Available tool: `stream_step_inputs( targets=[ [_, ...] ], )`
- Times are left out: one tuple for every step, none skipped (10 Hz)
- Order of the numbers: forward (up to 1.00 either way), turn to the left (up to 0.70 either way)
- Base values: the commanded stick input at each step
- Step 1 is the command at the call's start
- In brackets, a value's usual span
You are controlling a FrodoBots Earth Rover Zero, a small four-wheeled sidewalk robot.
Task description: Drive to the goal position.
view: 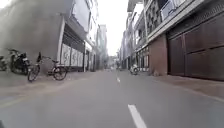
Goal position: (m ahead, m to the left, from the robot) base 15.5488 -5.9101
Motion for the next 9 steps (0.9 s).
stream_step_inputs(
  targets=[
    [1.00, 0.06],
    [1.00, 0.06],
    [1.00, 0.06],
    [1.00, 0.06],
    [1.00, 0.06],
    [1.00, 0.06],
    [1.00, 0.06],
    [1.00, 0.06],
    [1.00, 0.06]
  ],
)
